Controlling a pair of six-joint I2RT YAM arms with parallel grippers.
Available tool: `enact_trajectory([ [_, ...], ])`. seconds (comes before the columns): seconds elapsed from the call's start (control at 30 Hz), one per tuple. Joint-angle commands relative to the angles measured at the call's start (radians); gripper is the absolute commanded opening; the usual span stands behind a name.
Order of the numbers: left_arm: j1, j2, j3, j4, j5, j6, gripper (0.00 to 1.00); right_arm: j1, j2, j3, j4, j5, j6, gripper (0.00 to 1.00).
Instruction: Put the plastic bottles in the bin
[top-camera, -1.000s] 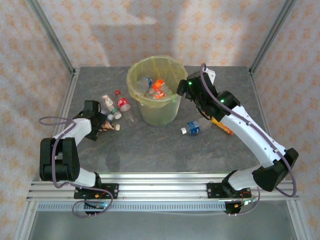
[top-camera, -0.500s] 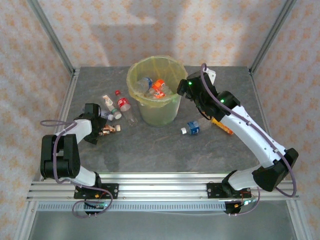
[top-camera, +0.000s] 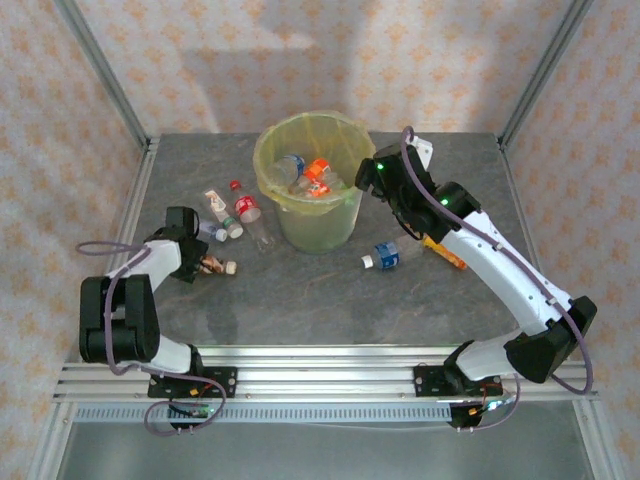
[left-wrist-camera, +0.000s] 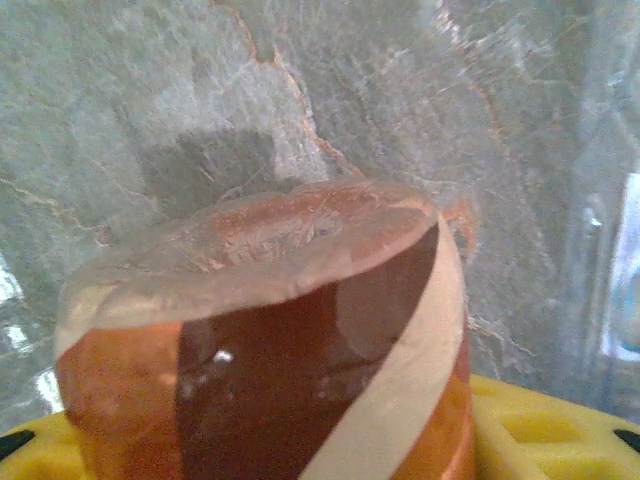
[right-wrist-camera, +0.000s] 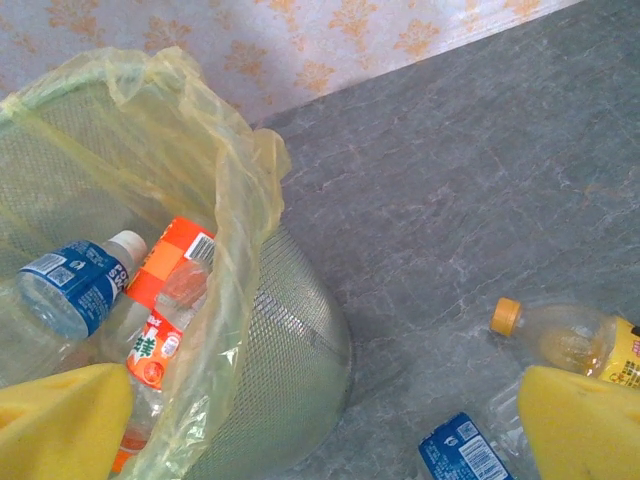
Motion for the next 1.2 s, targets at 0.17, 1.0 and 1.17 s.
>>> enact_trajectory([
  [0.17,-0.008,-0.232,0.142,-0.153,-0.097,0.212,0.48,-0.007,-0.021,-0.02,-0.059,0.079,0.02,0.99],
  [1.0,-0.448,0.081,1.178,-0.3,0.052,0.978,0.49,-0.013,-0.159,-0.216,-0.178,0.159,0.132,0.99],
  [1.17,-0.513,0.25,1.384,-0.377,0.063,1.107,0.49,-0.012,-0.186,-0.277,-0.183,0.152,0.185,0.99],
])
